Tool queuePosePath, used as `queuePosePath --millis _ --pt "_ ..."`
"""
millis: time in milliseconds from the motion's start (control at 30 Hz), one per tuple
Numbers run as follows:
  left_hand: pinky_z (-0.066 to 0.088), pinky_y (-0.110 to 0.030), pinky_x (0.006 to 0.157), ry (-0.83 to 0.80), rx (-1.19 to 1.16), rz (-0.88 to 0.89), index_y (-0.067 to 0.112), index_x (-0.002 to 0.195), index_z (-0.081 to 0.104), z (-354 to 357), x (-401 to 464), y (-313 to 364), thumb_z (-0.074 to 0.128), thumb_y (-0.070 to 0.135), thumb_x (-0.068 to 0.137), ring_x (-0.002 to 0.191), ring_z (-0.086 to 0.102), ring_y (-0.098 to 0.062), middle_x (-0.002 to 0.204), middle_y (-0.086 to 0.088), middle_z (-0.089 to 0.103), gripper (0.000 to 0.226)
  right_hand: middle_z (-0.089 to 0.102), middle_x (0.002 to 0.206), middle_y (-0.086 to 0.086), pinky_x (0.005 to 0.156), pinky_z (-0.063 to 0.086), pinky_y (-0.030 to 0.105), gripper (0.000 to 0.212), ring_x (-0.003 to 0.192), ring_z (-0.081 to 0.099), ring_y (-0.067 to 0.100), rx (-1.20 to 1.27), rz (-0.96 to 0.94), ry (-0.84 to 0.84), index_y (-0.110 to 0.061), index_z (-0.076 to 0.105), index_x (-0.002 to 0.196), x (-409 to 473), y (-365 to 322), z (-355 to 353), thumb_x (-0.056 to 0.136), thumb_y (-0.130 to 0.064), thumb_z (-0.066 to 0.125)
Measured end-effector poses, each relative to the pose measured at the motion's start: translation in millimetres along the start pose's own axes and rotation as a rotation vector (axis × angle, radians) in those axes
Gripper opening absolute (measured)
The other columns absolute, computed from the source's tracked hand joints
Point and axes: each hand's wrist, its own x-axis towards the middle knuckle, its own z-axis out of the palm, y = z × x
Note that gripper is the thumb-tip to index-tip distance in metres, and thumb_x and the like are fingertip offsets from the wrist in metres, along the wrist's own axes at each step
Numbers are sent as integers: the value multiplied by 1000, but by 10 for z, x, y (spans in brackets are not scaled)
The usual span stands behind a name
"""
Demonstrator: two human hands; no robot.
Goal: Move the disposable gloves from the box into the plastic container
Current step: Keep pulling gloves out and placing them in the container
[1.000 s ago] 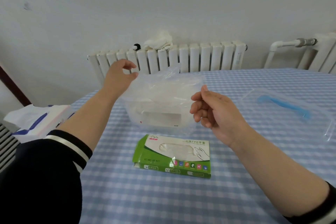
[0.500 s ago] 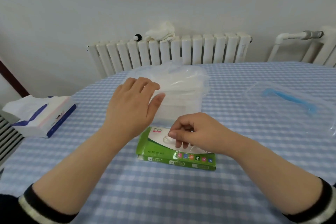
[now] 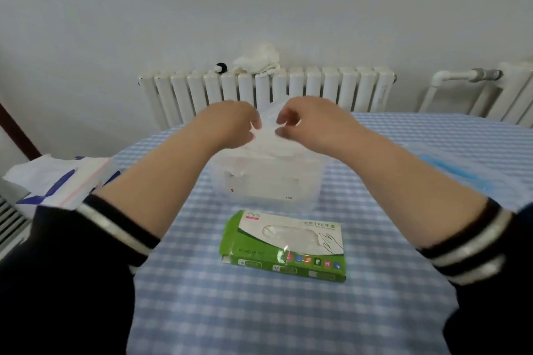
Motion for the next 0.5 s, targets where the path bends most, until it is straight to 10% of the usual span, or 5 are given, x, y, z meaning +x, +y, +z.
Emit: queuePosePath --millis 167,400,500 --pt "51 -31 75 -358 123 -7 23 152 28 231 344 45 60 17 94 86 62 -20 140 -9 46 67 52 122 7 72 43 27 44 101 52 26 -438 132 -523 -10 41 141 391 -39 290 100 -20 49" --pt "46 -40 97 -613 -96 -295 24 92 58 501 539 -60 46 39 100 107 61 -30 109 -10 61 21 49 120 10 62 40 28 45 89 52 24 -372 262 -728 -11 40 144 593 141 497 101 -24 44" --pt "47 -39 93 -669 -153 -319 16 117 62 555 577 -96 45 47 99 112 61 -29 122 -10 62 40 45 139 9 63 45 30 51 89 59 22 -373 298 -830 -18 36 145 692 243 626 96 -29 48"
